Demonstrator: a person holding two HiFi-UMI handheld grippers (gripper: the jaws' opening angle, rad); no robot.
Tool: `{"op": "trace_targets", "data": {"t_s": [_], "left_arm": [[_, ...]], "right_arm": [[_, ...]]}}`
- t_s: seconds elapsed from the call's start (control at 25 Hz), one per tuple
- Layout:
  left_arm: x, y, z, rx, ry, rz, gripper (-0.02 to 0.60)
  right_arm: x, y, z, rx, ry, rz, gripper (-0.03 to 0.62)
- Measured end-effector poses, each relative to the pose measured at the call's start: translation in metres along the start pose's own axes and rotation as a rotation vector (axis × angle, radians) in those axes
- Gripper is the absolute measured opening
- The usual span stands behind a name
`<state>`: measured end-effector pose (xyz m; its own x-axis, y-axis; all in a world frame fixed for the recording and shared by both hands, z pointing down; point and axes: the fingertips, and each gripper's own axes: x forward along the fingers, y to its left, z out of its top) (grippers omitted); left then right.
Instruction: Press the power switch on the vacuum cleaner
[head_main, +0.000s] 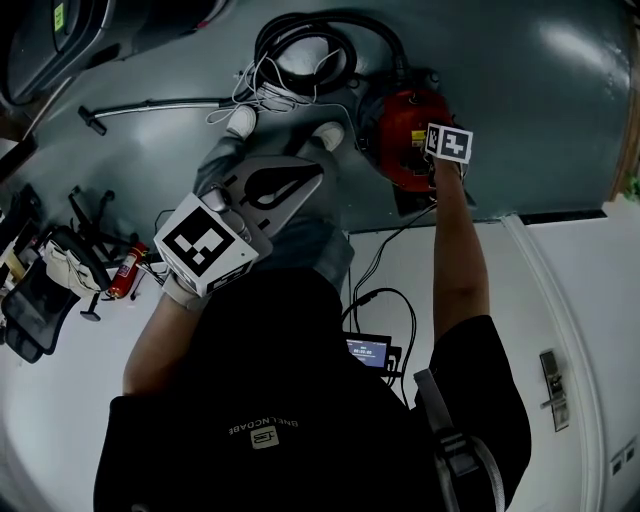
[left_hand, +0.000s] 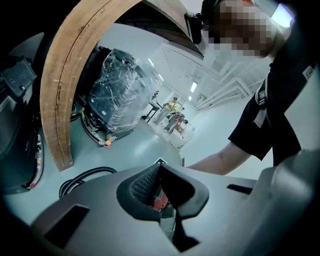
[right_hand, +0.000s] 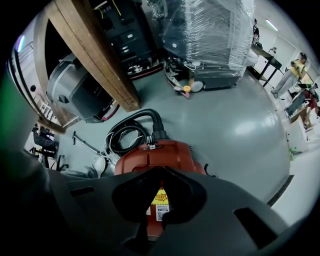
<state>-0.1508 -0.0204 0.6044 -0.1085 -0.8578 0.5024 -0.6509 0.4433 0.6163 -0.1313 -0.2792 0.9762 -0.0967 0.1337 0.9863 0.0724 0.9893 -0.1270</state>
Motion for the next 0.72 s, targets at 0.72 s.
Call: {"op": "trace_targets", "data": {"t_s": [0.72], "left_arm": [[-0.025,-0.022,0.047,0.048,-0.071,-0.068,0.015]], "right_arm": [[-0.115,0.029,0.055,-0.015,-0.154,0.014,0.035]]}}
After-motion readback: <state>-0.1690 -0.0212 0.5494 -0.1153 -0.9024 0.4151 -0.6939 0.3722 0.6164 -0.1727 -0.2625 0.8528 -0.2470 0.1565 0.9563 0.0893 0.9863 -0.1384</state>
